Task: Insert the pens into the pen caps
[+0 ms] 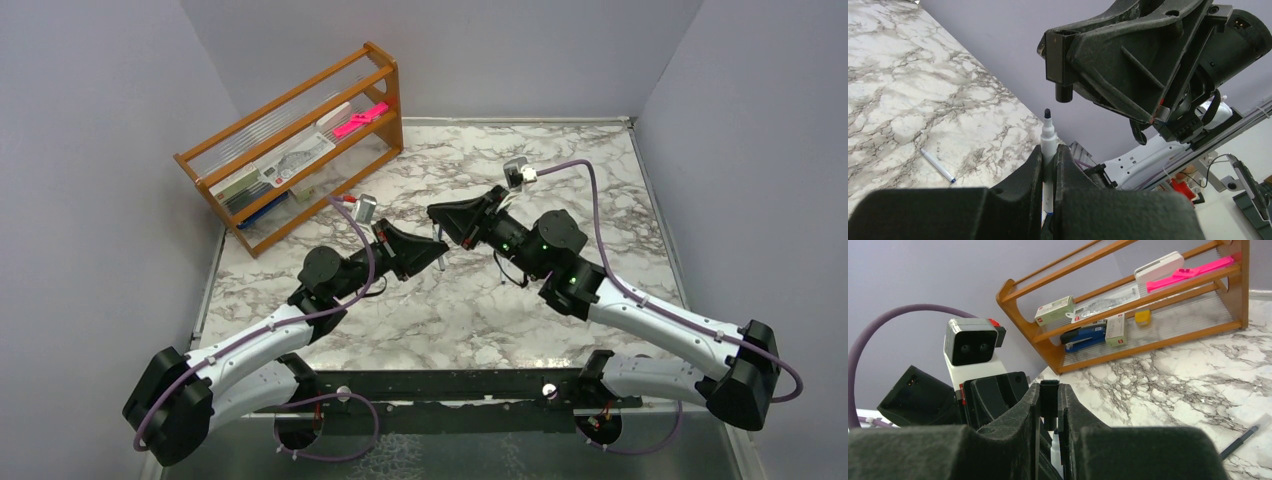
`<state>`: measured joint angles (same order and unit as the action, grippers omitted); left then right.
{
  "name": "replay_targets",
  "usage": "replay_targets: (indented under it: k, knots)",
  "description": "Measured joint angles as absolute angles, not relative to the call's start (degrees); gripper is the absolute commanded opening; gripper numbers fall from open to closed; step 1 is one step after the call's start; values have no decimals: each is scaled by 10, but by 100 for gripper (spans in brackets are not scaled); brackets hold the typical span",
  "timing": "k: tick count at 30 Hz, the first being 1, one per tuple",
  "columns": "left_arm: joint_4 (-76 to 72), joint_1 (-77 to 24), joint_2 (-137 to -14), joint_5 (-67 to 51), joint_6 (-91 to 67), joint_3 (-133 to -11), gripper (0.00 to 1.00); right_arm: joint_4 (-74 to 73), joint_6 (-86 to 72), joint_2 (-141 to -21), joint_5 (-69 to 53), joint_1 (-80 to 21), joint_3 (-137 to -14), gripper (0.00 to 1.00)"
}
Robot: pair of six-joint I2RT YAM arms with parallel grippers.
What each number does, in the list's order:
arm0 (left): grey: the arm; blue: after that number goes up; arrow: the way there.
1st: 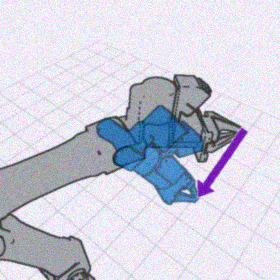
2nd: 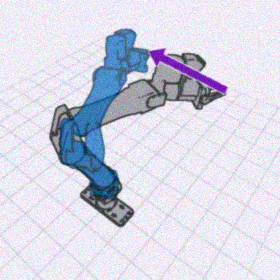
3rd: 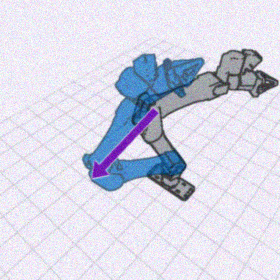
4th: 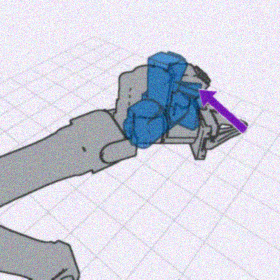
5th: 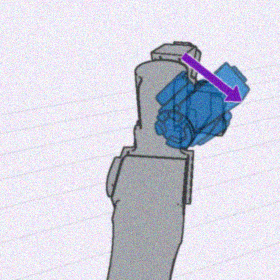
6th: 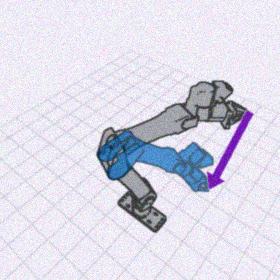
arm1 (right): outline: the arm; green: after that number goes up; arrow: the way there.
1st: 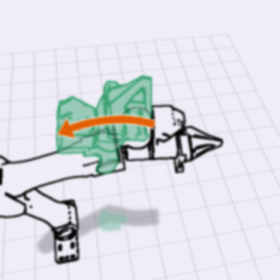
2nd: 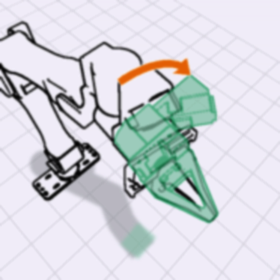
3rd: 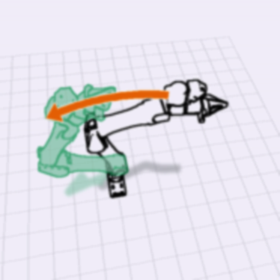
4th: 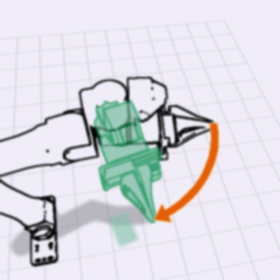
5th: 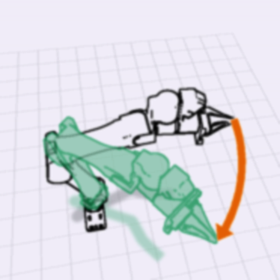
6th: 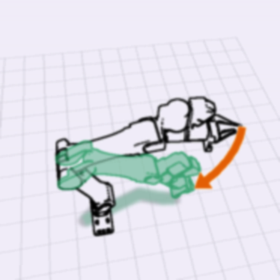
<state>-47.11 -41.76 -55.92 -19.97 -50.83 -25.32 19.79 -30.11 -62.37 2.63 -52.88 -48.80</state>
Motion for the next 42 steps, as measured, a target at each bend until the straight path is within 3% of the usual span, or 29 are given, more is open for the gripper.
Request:
replay_targets:
  k: [42]
  knots:
    - [-471, -418, -556, -199, -509, -256, 0, 216, -297, -633, 18, -529, -474, 1]
